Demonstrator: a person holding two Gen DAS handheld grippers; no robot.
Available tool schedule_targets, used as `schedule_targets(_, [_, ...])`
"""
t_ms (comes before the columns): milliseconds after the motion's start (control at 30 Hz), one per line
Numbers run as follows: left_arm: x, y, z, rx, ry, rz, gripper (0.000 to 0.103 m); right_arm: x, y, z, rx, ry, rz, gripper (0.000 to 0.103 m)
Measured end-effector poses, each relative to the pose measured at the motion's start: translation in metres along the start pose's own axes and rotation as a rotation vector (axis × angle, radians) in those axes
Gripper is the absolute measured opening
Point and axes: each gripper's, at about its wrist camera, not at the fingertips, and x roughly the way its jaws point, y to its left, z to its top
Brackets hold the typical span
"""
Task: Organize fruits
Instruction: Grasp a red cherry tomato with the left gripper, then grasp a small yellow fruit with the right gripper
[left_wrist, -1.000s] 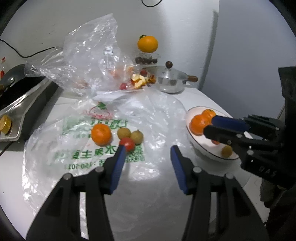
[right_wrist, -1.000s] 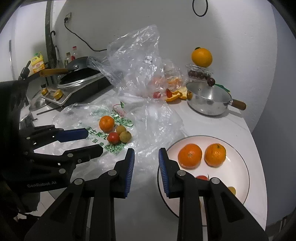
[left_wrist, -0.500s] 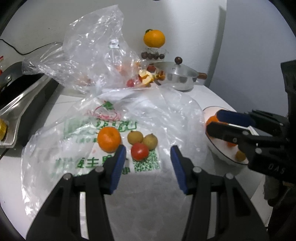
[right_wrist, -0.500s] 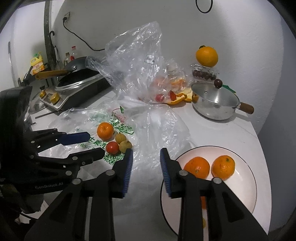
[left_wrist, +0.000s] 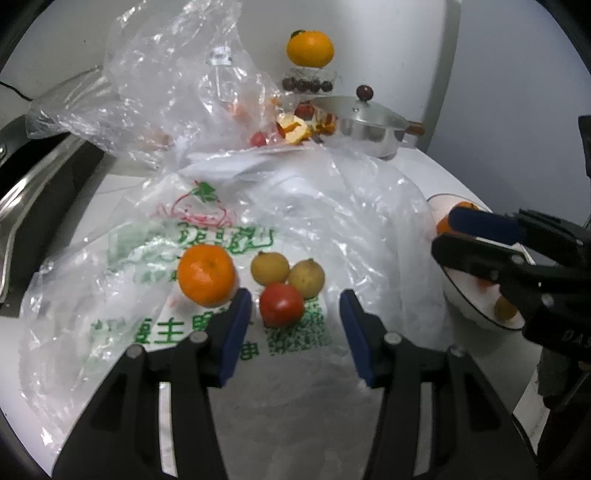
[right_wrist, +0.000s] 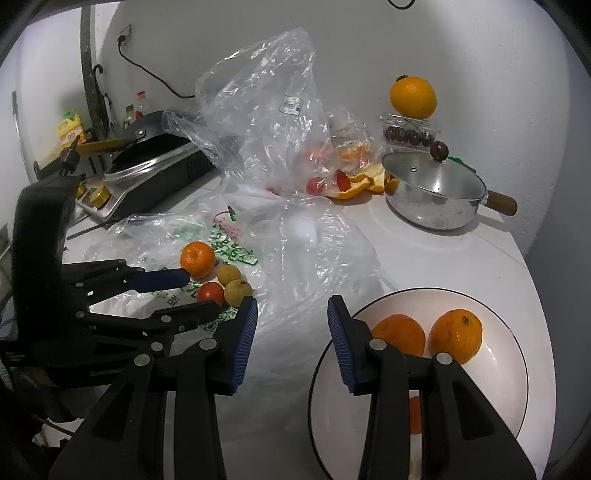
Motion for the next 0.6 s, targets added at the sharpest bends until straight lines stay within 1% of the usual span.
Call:
schedule_targets(200, [0.013,0.002,0.002,0.000,0.038,0.022,0.049,0.001,-0.010,0.000,0.022,-0.015,0.008,0.042])
schedule_targets(400, [0.023,0.000,0.002,0.015,0.057,0.041,0.035,0.001,-0.012,0.000,0.024,-0.014,0.011,0.042])
schedule_targets(467, [0.024,0.000,0.001,0.017,0.057,0.040,0.032,0.001,-0.012,-0.001,0.020,-0.016,0.012,0.042])
schedule_targets(500, [0.023,0.000,0.001,0.019,0.055,0.039,0.029,0.001,-0.012,-0.001,0.019,-0.017,0.012,0.042])
schedule_targets(600, [0.020,0.000,0.000,0.024,0.044,0.029,0.029,0.000,-0.011,0.000,0.014,-0.017,0.012,0.042])
